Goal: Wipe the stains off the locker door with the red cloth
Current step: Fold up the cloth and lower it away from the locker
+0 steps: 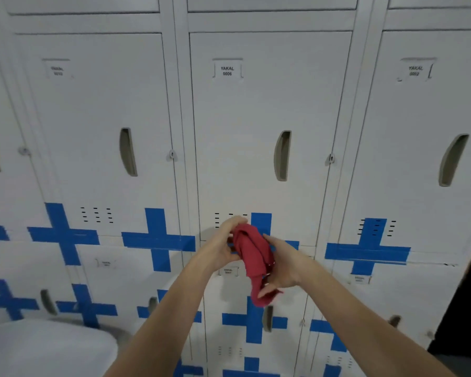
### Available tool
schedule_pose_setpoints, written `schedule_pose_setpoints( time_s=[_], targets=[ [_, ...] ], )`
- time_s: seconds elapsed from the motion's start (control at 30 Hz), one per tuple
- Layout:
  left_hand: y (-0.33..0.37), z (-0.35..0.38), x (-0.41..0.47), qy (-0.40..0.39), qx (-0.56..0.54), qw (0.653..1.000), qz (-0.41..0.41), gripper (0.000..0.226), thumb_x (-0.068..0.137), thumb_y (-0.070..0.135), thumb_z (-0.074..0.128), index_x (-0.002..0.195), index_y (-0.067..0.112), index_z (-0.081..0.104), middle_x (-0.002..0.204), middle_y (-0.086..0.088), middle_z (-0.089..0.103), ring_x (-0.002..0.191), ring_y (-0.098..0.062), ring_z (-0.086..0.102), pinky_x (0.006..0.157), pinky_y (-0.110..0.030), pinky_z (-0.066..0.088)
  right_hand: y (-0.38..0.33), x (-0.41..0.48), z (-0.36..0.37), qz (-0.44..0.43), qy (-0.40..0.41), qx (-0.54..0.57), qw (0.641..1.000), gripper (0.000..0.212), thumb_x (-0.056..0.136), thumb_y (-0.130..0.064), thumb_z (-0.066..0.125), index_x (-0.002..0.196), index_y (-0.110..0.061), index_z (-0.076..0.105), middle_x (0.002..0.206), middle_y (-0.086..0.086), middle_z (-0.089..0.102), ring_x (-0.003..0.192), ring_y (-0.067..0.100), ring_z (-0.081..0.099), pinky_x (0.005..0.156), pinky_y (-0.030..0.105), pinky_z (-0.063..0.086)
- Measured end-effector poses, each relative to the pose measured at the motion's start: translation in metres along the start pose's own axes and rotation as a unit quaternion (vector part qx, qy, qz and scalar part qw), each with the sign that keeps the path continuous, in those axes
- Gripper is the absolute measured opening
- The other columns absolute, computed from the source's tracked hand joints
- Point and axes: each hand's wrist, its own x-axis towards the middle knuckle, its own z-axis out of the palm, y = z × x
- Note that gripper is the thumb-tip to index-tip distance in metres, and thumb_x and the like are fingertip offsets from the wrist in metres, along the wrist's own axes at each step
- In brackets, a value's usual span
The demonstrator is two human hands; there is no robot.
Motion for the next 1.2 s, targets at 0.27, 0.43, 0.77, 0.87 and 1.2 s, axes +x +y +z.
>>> schedule_pose_setpoints(
  time_s=[0.27,0.43,0.77,0.87,1.2],
  targets=[
    [-0.015,-0.129,-0.002,0.072,0.094,0.993,0.006,0.026,0.082,0.02,0.069,0.102,0.011,0.055,0.106,-0.008,0.06,0.103,-0.021,0.057,0.094,-0.041,0.047,0.047,0.053,0.088,-0.097,-0.02,0.181,0.978,0.015,0.081,0.002,0.049,0.094,-0.003,0.055,0.095,0.017,0.055,0.079,0.03,0.06,0.068,0.04,0.057],
    [-0.033,-0.235,-0.018,0.113,0.059,0.989,-0.071,0.028,0.083,0.031,0.064,0.102,0.012,0.06,0.11,-0.009,0.057,0.104,-0.029,0.056,0.085,-0.047,0.049,0.094,0.109,0.163,-0.07,-0.047,0.132,0.988,0.023,0.081,0.005,0.042,0.093,-0.006,0.059,0.102,0.019,0.059,0.079,0.031,0.06,0.058,0.039,0.058],
    [-0.093,-0.411,-0.034,0.211,0.052,0.972,-0.094,0.034,0.082,0.012,0.068,0.111,0.008,0.051,0.113,-0.016,0.056,0.1,-0.03,0.058,0.067,-0.038,0.054,0.208,0.218,0.264,0.029,-0.079,0.05,0.995,0.028,0.086,0.006,0.048,0.109,-0.008,0.057,0.114,0.021,0.058,0.106,0.035,0.058,0.088,0.052,0.051],
    [-0.123,-0.444,-0.029,0.253,0.042,0.962,-0.092,0.032,0.083,0.01,0.067,0.112,0.005,0.052,0.111,-0.018,0.057,0.1,-0.032,0.058,0.07,-0.041,0.054,0.236,0.251,0.274,0.037,-0.038,-0.002,0.999,0.02,0.089,0.002,0.048,0.104,-0.009,0.056,0.102,0.013,0.058,0.095,0.026,0.059,0.094,0.049,0.048],
    [-0.191,-0.499,0.013,0.345,0.11,0.93,-0.057,0.028,0.08,0.008,0.074,0.094,0.01,0.051,0.108,-0.025,0.062,0.096,-0.04,0.063,0.082,-0.05,0.056,0.281,0.331,0.277,-0.01,0.023,-0.08,0.997,0.024,0.092,0.0,0.047,0.107,-0.019,0.049,0.101,0.006,0.057,0.098,0.022,0.06,0.073,0.031,0.052]
  ],
)
